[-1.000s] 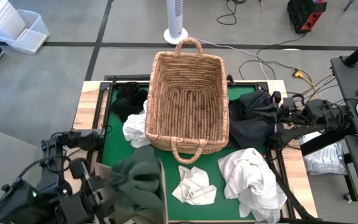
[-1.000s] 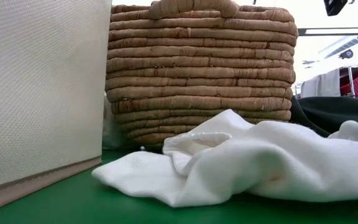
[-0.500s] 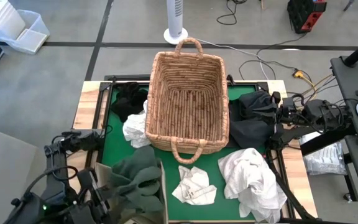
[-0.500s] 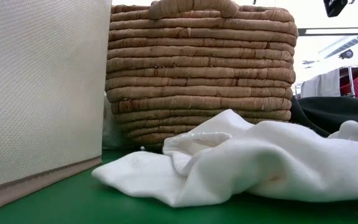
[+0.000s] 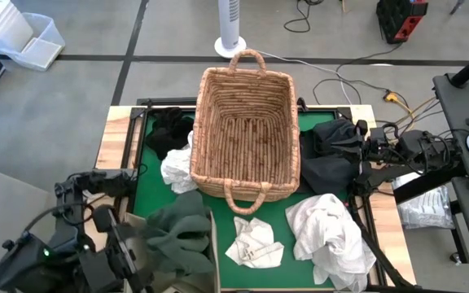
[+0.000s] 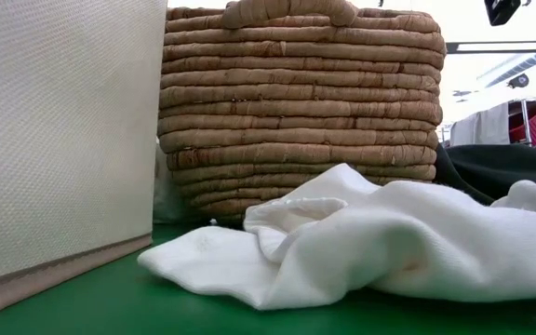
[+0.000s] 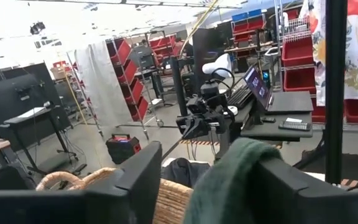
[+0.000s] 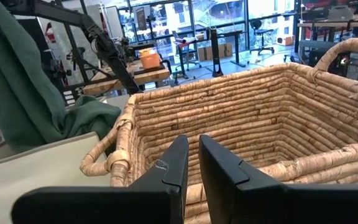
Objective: Sort clothes
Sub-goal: Put the green shirt into the gray laundry bin
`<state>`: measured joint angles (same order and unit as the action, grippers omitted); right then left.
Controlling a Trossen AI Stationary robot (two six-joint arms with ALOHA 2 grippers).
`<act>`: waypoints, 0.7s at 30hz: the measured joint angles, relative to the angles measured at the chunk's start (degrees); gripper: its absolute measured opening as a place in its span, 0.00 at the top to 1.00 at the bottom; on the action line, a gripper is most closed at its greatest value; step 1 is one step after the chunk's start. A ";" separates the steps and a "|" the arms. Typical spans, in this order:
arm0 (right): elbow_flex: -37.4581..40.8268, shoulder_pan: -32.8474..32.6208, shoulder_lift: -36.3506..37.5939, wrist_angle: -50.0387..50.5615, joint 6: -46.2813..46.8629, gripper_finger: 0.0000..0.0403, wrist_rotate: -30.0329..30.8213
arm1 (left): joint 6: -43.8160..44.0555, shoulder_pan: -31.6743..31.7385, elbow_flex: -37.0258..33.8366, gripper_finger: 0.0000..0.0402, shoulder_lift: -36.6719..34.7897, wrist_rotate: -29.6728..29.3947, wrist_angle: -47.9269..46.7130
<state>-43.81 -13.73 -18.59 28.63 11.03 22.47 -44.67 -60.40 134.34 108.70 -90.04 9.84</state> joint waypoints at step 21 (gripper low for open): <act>0.02 0.01 0.00 1.49 1.05 0.92 -0.01 | 6.35 -0.91 0.00 0.42 -12.22 0.00 -0.22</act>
<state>-43.79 -13.72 -18.59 30.11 12.08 22.45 -38.31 -61.32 134.34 96.48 -90.04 9.63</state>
